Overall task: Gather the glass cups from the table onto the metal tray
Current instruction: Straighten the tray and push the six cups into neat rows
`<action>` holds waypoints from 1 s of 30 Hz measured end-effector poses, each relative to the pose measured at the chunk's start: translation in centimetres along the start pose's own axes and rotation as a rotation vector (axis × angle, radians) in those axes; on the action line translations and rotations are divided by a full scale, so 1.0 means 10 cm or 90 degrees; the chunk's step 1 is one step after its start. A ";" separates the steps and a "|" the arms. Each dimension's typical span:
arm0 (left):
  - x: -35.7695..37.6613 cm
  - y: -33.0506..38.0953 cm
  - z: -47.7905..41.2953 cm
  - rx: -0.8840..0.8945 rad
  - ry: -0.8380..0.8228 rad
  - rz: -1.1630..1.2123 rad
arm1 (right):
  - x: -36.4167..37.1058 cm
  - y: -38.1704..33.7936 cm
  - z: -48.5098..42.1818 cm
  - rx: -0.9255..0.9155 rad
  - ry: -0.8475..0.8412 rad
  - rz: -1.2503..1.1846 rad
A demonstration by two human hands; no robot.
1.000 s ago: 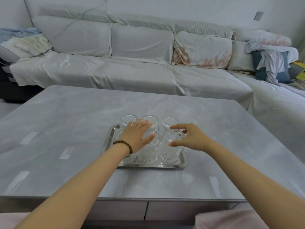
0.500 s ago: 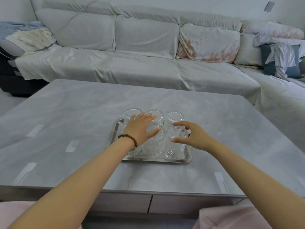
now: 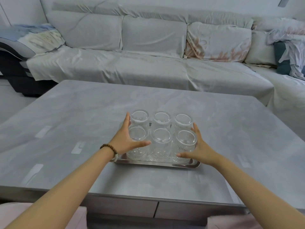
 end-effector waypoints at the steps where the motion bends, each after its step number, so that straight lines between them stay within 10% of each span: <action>1: -0.01 -0.01 0.00 0.003 0.000 0.001 | 0.01 0.03 -0.02 0.006 -0.007 0.003; 9: 0.06 -0.48 -0.07 0.004 -0.026 -0.224 | 0.02 0.18 -0.14 -0.037 -0.025 0.254; 30: -0.01 -0.36 -0.04 0.042 -0.024 -0.239 | 0.12 0.15 -0.19 -0.042 0.025 0.209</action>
Point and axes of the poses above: each hand's wrist, its own z-axis away from the middle knuckle, its own x-axis out of the palm, y = z × x, the point moved 8 cm from there along -z, towards the middle knuckle, and after that the axes turned 3 degrees about y, right-handed, at the moved point
